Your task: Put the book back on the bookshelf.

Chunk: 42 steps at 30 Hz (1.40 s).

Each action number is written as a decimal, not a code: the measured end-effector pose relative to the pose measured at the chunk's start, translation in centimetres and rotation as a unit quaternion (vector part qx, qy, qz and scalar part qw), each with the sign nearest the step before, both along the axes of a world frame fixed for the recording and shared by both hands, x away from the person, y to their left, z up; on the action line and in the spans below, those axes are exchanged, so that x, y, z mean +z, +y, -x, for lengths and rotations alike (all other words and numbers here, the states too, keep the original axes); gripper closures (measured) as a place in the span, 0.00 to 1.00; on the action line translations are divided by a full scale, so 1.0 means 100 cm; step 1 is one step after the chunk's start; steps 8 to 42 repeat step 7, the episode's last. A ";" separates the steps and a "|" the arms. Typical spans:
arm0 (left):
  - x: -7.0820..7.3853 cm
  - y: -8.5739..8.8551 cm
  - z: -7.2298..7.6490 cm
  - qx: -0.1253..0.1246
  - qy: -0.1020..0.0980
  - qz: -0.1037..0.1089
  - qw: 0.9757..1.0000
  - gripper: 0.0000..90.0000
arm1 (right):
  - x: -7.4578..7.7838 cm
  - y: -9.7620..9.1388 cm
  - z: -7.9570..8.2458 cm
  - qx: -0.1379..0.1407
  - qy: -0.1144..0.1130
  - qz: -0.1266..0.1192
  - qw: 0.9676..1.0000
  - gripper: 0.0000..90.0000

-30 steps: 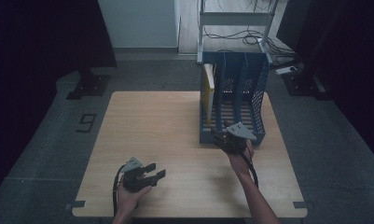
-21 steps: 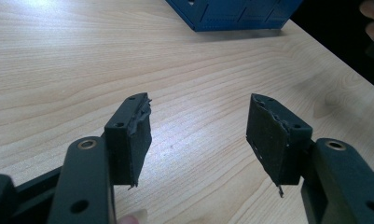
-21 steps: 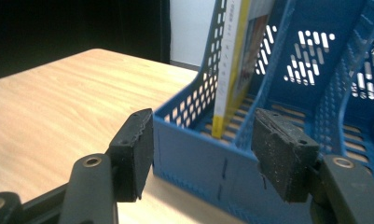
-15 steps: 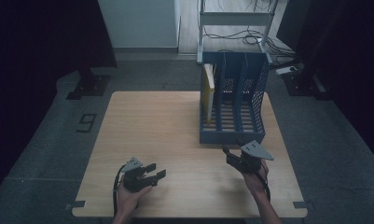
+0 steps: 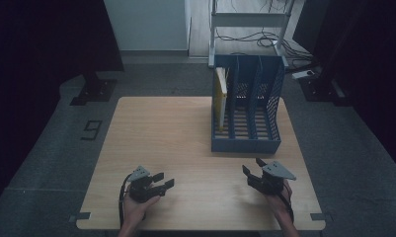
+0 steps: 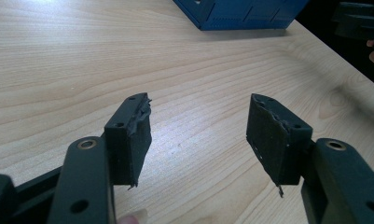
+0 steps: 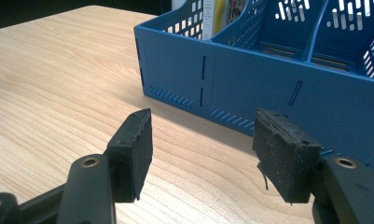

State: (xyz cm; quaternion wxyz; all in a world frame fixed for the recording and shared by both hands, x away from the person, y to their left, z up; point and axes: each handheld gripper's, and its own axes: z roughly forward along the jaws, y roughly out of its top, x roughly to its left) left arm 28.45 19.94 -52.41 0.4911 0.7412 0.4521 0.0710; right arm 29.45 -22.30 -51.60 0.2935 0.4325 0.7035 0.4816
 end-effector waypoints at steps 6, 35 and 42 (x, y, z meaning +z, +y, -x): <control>0.000 0.000 0.000 -0.001 0.000 0.000 1.000 0.44 | 0.000 0.002 0.001 0.000 -0.003 0.000 1.000 0.42; 0.000 0.000 0.000 -0.001 0.000 0.000 1.000 0.44 | 0.000 0.002 0.001 0.000 -0.003 0.000 1.000 0.42; 0.000 0.000 0.000 -0.001 0.000 0.000 1.000 0.44 | 0.000 0.002 0.001 0.000 -0.003 0.000 1.000 0.42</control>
